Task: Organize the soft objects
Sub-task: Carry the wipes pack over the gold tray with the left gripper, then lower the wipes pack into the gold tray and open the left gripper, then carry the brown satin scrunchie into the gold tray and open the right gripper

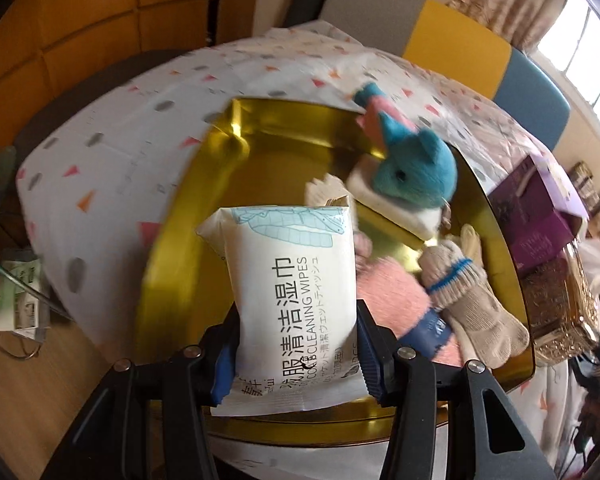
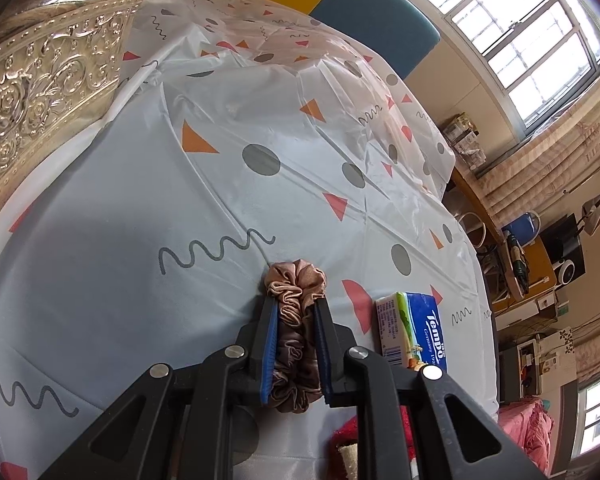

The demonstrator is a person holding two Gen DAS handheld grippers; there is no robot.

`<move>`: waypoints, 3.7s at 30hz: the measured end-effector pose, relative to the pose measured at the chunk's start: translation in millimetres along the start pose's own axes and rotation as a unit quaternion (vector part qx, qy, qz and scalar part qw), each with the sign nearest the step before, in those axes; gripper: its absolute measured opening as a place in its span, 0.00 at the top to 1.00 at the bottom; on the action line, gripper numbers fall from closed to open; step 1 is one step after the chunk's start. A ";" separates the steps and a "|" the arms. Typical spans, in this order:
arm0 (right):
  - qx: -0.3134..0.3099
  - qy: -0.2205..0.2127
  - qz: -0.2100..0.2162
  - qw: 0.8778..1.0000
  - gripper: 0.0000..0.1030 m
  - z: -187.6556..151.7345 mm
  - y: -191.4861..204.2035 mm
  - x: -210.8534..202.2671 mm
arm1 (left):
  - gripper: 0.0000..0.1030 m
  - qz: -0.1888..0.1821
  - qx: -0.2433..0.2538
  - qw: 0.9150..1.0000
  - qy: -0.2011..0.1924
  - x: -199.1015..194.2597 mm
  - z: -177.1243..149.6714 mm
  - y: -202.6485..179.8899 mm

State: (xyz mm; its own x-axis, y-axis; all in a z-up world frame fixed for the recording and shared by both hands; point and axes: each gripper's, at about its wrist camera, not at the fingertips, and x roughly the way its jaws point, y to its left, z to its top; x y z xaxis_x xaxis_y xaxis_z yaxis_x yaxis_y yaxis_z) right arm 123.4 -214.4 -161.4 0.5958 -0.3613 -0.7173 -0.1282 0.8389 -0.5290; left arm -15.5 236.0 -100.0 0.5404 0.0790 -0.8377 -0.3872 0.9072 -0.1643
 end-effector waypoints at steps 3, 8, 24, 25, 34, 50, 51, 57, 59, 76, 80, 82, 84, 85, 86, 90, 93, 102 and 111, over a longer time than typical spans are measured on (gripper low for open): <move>0.001 0.000 0.001 1.000 0.84 0.0 -0.3 0.2 | 0.47 0.005 0.014 1.000 0.015 12.0 -1.8 -9.1; 0.001 0.001 0.001 1.000 0.84 -0.1 0.1 0.5 | 0.39 0.025 0.023 0.999 -0.005 3.9 -2.4 -9.3; 0.039 0.013 0.028 0.999 0.85 1.1 -8.8 -0.7 | 0.32 0.053 0.075 0.988 -0.124 -56.4 3.5 -22.2; 0.051 0.014 0.042 0.998 0.85 1.6 -12.2 -1.4 | 0.32 0.050 0.077 0.988 -0.127 -58.8 3.9 -23.3; 0.100 0.004 0.175 0.980 0.85 5.7 -13.6 -11.7 | 0.32 0.044 0.095 0.986 -0.133 -67.2 0.5 -36.2; 0.150 0.028 0.200 0.968 0.85 9.9 -25.2 -4.9 | 0.32 0.029 0.117 0.985 -0.123 -61.9 -4.5 -53.3; 0.160 0.032 0.201 0.966 0.85 10.6 -28.8 -4.2 | 0.31 0.028 0.116 0.985 -0.123 -61.9 -4.4 -52.9; 0.225 -0.015 0.191 0.955 0.85 30.4 -64.7 -36.9 | 0.31 0.028 0.107 0.987 -0.121 -60.9 -0.9 -45.6; 0.237 -0.055 0.188 0.952 0.85 45.1 -76.3 -65.2 | 0.31 0.029 0.101 0.987 -0.124 -62.2 0.2 -41.2; -0.015 -0.170 0.449 0.877 0.84 132.2 115.9 -260.5 | 0.31 0.047 0.061 0.986 -0.148 -75.7 3.8 -4.4; -0.040 -0.107 0.480 0.870 0.84 136.6 175.4 -239.7 | 0.31 0.051 0.056 0.986 -0.149 -75.9 3.8 3.0; -0.039 -0.086 0.490 0.867 0.84 139.8 193.9 -228.7 | 0.30 0.052 0.052 0.986 -0.149 -75.7 3.8 5.7; -0.038 -0.072 0.492 0.867 0.84 143.6 209.1 -219.2 | 0.29 0.052 0.049 0.986 -0.149 -75.7 3.9 8.0; -0.035 -0.067 0.489 0.869 0.84 146.3 217.5 -214.2 | 0.29 0.052 0.048 0.986 -0.150 -75.7 3.9 9.0; -0.035 -0.064 0.484 0.872 0.84 147.9 223.2 -210.0 | 0.29 0.052 0.048 0.986 -0.150 -75.7 3.7 9.6; -0.029 -0.049 0.458 0.887 0.79 154.9 247.8 -190.1 | 0.29 0.056 0.048 0.986 -0.151 -75.4 3.0 12.9; -0.015 -0.040 0.462 0.886 0.68 152.8 251.5 -183.3 | 0.29 0.057 0.046 0.986 -0.149 -73.4 3.4 14.4; 0.002 -0.091 0.454 0.886 0.52 147.5 231.4 -200.5 | 0.28 0.057 0.044 0.987 -0.142 -69.1 2.9 13.9; 0.025 -0.128 0.432 0.893 0.52 140.1 203.7 -219.7 | 0.27 0.055 0.049 0.987 -0.143 -71.5 0.8 9.3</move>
State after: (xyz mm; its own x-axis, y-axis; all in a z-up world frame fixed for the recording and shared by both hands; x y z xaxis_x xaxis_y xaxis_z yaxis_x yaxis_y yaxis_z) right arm 77.4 92.9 -48.1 0.4554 0.5283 -0.7166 -0.5950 0.7794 0.1964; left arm -57.1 239.1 -41.1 0.6935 0.2811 -0.6634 -0.3899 0.9207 -0.0175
